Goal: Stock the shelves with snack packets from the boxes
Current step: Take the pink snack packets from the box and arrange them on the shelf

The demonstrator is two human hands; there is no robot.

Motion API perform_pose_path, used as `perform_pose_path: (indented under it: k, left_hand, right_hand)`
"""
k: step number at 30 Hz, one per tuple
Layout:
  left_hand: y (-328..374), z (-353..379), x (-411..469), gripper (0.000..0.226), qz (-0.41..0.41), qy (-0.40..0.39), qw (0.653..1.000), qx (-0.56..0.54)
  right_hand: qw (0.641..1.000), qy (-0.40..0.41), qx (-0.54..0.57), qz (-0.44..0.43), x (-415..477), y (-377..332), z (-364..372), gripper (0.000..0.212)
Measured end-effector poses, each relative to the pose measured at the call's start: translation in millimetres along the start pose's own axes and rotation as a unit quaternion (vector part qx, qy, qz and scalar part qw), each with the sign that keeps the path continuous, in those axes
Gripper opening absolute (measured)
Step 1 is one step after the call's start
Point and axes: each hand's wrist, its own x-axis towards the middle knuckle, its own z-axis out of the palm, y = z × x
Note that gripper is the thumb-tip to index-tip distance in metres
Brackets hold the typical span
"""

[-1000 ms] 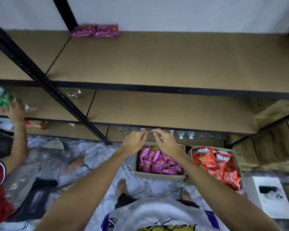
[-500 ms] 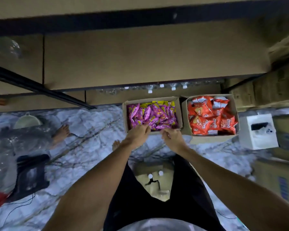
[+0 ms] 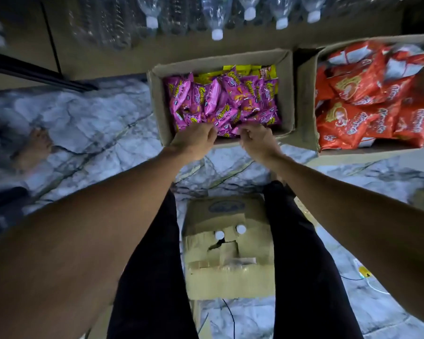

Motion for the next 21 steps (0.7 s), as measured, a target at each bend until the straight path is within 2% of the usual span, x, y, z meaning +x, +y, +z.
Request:
perform_pose_path:
  k: [4, 7, 10, 12, 13, 16, 19, 21]
  left_hand:
    - [-33.5, 15.2, 64.3, 0.029, 0.024, -0.006, 0.999, 0.048]
    - [-55.8, 17.4, 113.8, 0.025, 0.034, -0.005, 0.997, 0.072]
    - [-71.8, 22.2, 156.2, 0.026, 0.004, 0.028, 0.997, 0.073]
    - [-77.3, 30.1, 176.8, 0.028, -0.011, 0.040, 0.997, 0.064]
    - [-79.6, 35.0, 185.1, 0.032, -0.011, 0.044, 0.997, 0.064]
    - [-81.8, 46.2, 203.0, 0.061, 0.003, 0.044, 0.999, 0.015]
    - [-82.7, 56.9, 219.4, 0.062, -0.017, 0.064, 0.997, -0.030]
    - [-81.5, 62.8, 225.1, 0.049, -0.035, 0.066, 0.996, -0.043]
  right_hand:
    - [1.000, 0.005, 0.010, -0.001, 57.4, 25.7, 25.9, 0.029]
    - [0.998, 0.037, 0.052, 0.016, 93.9, 38.9, 43.4, 0.033]
    - [0.995, 0.059, 0.066, 0.043, 123.7, 51.0, 62.0, 0.032]
    - [0.990, 0.089, 0.078, 0.071, 141.5, 59.2, 75.9, 0.040]
    - [0.986, 0.103, 0.091, 0.094, 149.6, 63.1, 82.6, 0.046]
    - [0.958, 0.125, 0.170, 0.192, 166.1, 65.5, 97.0, 0.045]
    - [0.951, 0.110, 0.171, 0.235, 182.8, 62.5, 109.9, 0.079]
    - [0.944, 0.103, 0.179, 0.257, 190.7, 60.7, 115.0, 0.081]
